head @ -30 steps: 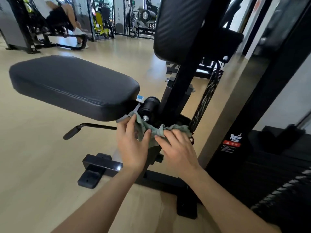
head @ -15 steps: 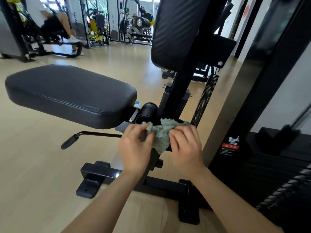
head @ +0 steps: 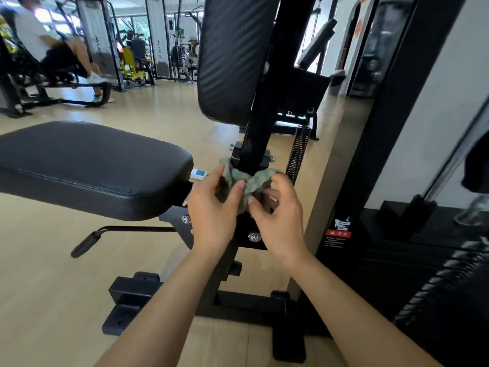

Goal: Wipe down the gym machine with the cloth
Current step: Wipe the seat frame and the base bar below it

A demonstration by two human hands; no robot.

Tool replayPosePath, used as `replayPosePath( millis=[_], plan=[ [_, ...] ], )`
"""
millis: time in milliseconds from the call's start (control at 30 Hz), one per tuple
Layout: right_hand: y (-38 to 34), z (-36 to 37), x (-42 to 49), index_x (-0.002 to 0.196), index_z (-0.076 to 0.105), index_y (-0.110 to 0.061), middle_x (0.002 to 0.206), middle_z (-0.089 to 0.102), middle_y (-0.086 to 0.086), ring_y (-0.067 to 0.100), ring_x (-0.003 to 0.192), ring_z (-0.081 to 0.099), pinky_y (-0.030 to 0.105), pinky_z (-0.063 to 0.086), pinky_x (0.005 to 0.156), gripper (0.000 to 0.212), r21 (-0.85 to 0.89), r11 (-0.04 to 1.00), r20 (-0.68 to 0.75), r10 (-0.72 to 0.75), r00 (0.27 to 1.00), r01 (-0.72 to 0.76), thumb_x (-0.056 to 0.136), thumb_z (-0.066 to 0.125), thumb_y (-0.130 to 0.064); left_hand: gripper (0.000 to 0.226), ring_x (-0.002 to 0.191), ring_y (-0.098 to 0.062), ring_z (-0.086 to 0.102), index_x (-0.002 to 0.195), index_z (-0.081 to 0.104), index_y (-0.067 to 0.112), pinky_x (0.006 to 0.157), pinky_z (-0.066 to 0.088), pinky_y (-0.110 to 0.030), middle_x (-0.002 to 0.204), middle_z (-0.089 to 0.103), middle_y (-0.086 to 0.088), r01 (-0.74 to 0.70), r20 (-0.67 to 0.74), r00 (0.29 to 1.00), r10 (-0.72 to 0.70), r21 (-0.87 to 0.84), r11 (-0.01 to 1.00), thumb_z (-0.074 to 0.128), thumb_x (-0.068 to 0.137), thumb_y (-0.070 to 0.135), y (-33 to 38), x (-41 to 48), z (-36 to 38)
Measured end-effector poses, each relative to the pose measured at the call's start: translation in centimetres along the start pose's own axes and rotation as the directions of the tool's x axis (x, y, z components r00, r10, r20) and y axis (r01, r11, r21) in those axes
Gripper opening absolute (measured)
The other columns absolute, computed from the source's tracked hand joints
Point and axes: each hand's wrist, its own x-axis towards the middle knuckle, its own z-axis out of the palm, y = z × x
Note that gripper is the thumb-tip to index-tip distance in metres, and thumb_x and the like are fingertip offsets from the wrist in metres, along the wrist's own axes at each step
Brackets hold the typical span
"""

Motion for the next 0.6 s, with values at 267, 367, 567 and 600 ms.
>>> replayPosePath(
  millis=[267, 367, 567, 600],
  plan=[
    [-1.3, -1.4, 2.6, 0.146, 0.047, -0.028, 0.133, 0.060, -0.002, 0.008, 0.117, 0.062, 0.028, 0.055, 0.098, 0.065, 0.119, 0.991, 0.042, 0.062, 0.997, -0.066, 0.090, 0.072, -0.007, 0.044, 0.117, -0.017, 0.057, 0.140, 0.059, 0.022, 0.104, 0.045, -0.035, 0.125, 0.066, 0.011, -0.119, 0.001, 0.993, 0.119, -0.047, 0.992, 0.065, 0.096, 0.019, 1.9, 2.0, 1.1],
    [-1.8, -1.5, 2.3, 0.147, 0.047, -0.029, 0.130, 0.054, -0.004, 0.005, 0.121, 0.057, 0.022, 0.052, 0.100, 0.065, 0.063, 0.998, 0.071, 0.025, 0.997, -0.029, 0.091, 0.072, -0.007, 0.050, 0.117, -0.015, 0.051, 0.145, 0.054, 0.024, 0.102, 0.040, -0.023, 0.121, 0.061, 0.024, -0.185, 0.061, 0.980, 0.188, -0.047, 0.982, 0.064, 0.097, 0.017, 2.8, 2.3, 0.9],
    [-2.6, -1.4, 4.1, 0.150, 0.044, -0.023, 0.148, 0.043, -0.008, 0.007, 0.135, 0.048, 0.035, 0.044, 0.113, 0.065, 0.015, 0.999, 0.083, -0.032, 0.996, 0.031, 0.092, 0.069, -0.008, 0.059, 0.124, 0.000, 0.043, 0.151, 0.043, 0.025, 0.103, 0.032, -0.008, 0.129, 0.055, 0.024, -0.212, 0.173, 0.958, 0.230, -0.116, 0.970, 0.061, 0.098, 0.009, 3.0, 2.8, 0.1],
    [-2.5, -1.5, 4.2, 0.152, 0.041, -0.025, 0.148, 0.045, -0.009, 0.008, 0.135, 0.048, 0.037, 0.044, 0.113, 0.067, -0.008, 0.999, 0.106, -0.033, 0.994, 0.034, 0.093, 0.068, -0.009, 0.061, 0.128, -0.004, 0.044, 0.153, 0.041, 0.024, 0.107, 0.034, -0.014, 0.134, 0.055, 0.019, -0.224, 0.201, 0.948, 0.246, -0.126, 0.967, 0.060, 0.098, 0.010, 2.9, 2.8, 0.0]
  ],
)
